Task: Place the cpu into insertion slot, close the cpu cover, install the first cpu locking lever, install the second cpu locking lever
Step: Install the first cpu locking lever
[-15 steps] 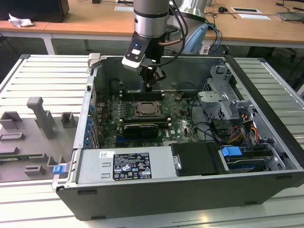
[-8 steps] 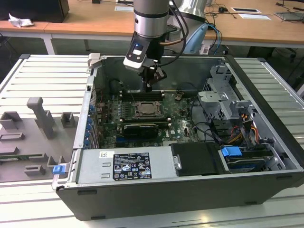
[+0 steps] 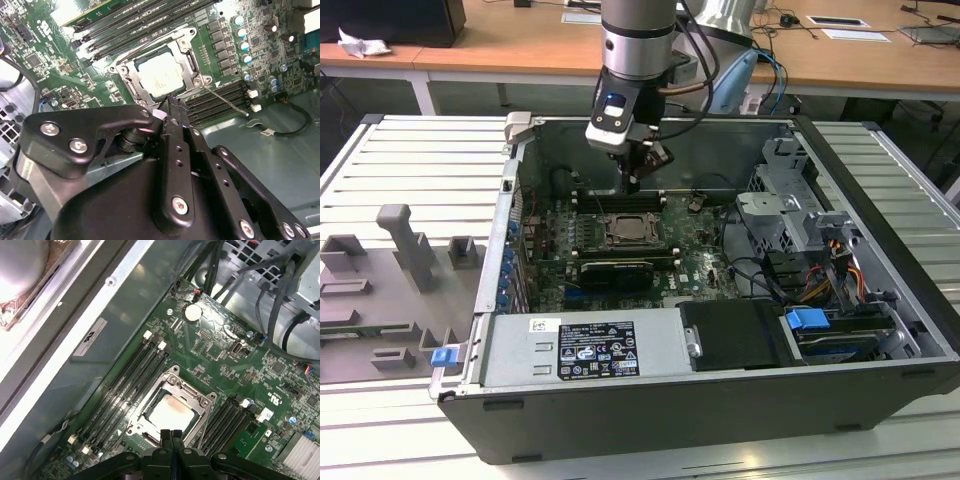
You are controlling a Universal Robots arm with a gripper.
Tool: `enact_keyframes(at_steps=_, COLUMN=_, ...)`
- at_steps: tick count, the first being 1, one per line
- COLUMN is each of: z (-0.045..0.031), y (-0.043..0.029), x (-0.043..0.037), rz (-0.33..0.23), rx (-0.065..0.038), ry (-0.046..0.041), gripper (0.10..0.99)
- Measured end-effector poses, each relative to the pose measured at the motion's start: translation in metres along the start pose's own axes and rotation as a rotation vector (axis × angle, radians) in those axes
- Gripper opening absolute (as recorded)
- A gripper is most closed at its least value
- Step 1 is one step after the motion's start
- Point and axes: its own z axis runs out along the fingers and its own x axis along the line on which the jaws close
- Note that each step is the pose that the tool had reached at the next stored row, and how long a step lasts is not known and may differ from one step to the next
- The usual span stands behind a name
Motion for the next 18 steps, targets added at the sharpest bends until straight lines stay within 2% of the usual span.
enact_keyframes(at_steps=10, z=0.0000, y=0.0000, x=0.0000, rz=-0.115, rx=0.000, ry=0.0030, gripper=0.106)
enact_keyframes(at_steps=18, z=0.0002, y=0.0000, x=0.0000, rz=-0.294, rx=0.000, ry=0.0076, gripper=0.106)
